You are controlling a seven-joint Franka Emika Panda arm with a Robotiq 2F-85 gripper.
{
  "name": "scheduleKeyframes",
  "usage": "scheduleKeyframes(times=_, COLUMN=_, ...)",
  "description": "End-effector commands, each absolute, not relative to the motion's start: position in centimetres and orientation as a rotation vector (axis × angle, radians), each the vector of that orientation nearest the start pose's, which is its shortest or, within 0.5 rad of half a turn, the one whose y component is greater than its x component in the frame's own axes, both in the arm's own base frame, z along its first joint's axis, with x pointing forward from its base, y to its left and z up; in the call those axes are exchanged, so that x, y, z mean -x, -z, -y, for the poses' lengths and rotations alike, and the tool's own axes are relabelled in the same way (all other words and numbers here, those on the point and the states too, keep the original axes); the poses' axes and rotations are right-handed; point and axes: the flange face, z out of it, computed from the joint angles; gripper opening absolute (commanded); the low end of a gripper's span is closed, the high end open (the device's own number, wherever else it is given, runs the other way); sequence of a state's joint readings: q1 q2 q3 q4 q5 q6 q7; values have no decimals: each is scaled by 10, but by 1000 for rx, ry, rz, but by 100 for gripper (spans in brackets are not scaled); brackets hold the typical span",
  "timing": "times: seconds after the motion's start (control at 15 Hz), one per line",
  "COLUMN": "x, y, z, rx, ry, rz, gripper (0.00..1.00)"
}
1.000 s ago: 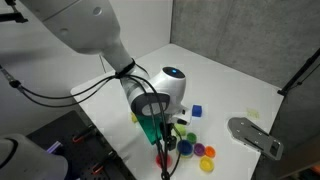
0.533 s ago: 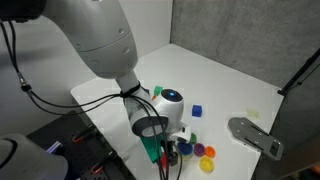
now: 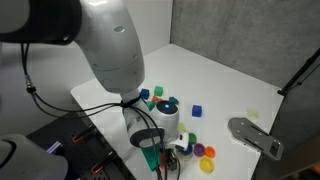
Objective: Put the orange bowl inside the blue bowl.
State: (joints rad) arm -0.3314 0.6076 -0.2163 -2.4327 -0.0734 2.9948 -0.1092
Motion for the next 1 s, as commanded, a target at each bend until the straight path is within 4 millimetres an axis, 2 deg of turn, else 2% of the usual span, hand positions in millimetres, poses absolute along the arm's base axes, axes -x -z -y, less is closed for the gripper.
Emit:
scheduleKeyframes(times=0.0, x=-383, y=-59, z=248, rx=3191, ry=-66, rz=-505, gripper=100)
scheduleKeyframes(times=0.4, x=-378, y=-50, z=248, rx=3176, ry=-51, rz=-510, gripper=98)
scheduleKeyframes(times=0.47, x=-378, y=-50, z=248, rx=3174, ry=-53, rz=-516, gripper=74)
scheduleKeyframes(times=0.53, x=-378, y=-50, z=248, rx=3170, ry=-59, rz=-522, gripper=74)
scheduleKeyframes(times=0.6, x=-379, y=-51, z=248, rx=3168, ry=-63, rz=-526, gripper=68)
scheduleKeyframes(times=0.73, x=-381, y=-55, z=248, rx=3166, ry=-63, rz=-532, gripper=51)
scheduleKeyframes(times=0.93, x=-388, y=-72, z=247, rx=3157, ry=-45, rz=-534, gripper=50)
